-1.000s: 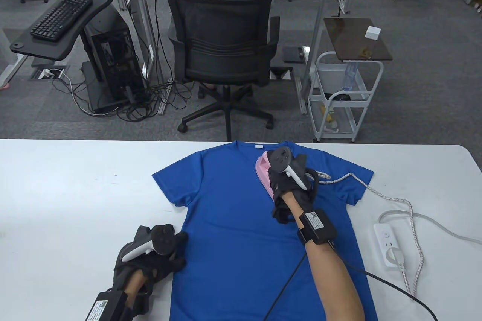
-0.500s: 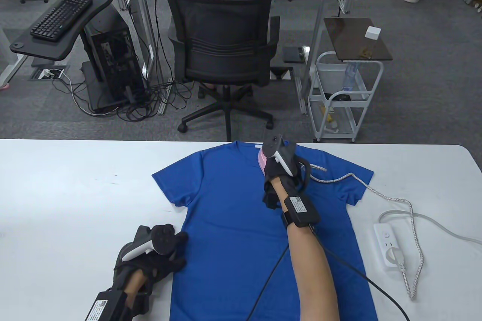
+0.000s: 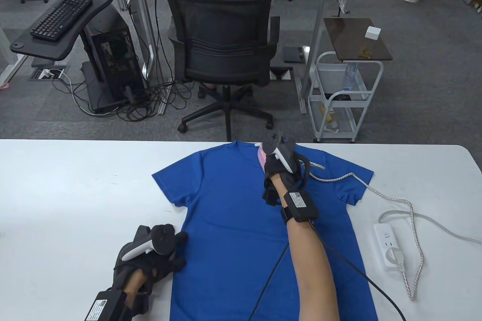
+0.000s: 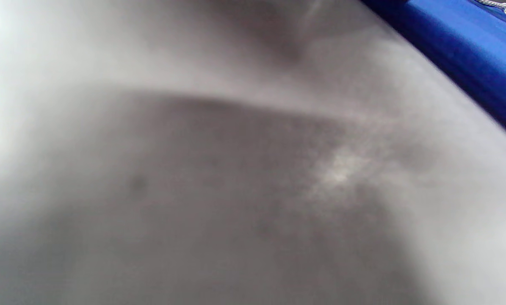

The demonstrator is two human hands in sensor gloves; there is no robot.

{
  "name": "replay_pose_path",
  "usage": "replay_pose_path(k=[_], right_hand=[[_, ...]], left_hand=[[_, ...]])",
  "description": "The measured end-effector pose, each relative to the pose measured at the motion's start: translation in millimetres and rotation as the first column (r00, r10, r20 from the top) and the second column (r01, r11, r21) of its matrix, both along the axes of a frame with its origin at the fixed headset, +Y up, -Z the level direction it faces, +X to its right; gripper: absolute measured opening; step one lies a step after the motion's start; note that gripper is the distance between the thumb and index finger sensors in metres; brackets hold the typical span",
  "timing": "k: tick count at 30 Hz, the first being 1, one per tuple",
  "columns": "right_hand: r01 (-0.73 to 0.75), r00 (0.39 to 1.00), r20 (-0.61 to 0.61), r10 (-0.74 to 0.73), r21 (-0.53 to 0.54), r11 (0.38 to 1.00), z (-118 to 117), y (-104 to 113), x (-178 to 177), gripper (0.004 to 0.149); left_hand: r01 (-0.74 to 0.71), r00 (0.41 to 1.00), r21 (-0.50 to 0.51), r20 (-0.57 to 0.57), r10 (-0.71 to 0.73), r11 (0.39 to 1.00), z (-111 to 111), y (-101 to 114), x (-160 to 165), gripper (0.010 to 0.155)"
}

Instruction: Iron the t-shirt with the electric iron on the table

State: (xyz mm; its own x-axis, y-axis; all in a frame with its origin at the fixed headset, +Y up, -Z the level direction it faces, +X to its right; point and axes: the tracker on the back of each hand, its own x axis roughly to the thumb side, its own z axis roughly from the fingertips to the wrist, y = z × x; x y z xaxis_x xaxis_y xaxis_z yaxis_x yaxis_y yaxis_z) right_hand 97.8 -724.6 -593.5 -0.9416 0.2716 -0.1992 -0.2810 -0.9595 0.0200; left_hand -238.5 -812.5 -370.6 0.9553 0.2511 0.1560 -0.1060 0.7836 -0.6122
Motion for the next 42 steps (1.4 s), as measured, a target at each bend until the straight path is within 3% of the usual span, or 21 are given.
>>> replay_pose_path(k=[10,18,25,34,42], right_hand=[[-0.010,0.998,-0.064,0.011,0.021,1.000,33.8,-1.1,23.6,0.059],[-0.040,0.997,-0.057,0.043,0.046,0.998,42.4,-2.8,26.1,0.059],[-0.054,0.999,-0.006,0.054,0.039,0.998,32.9,-1.8,25.9,0.059],[-0.048,0.992,0.121,0.045,0.021,0.999,2.7,-2.1,27.1,0.059],[-0.042,0.992,0.118,0.037,0.034,0.999,0.0,-3.9,30.1,0.059]], left_hand=[[-0.006,1.000,0.003,0.000,0.006,1.000,0.0,-0.1,-0.1,0.075],[-0.006,1.000,0.002,0.002,0.006,1.000,0.0,-0.1,-0.2,0.075],[-0.012,1.000,0.008,0.004,0.012,1.000,0.3,-0.4,-0.4,0.075],[-0.010,1.000,0.007,0.005,0.010,1.000,0.3,-0.2,-0.6,0.075],[-0.008,1.000,0.008,0.005,0.008,1.000,0.4,-0.1,-0.7,0.075]])
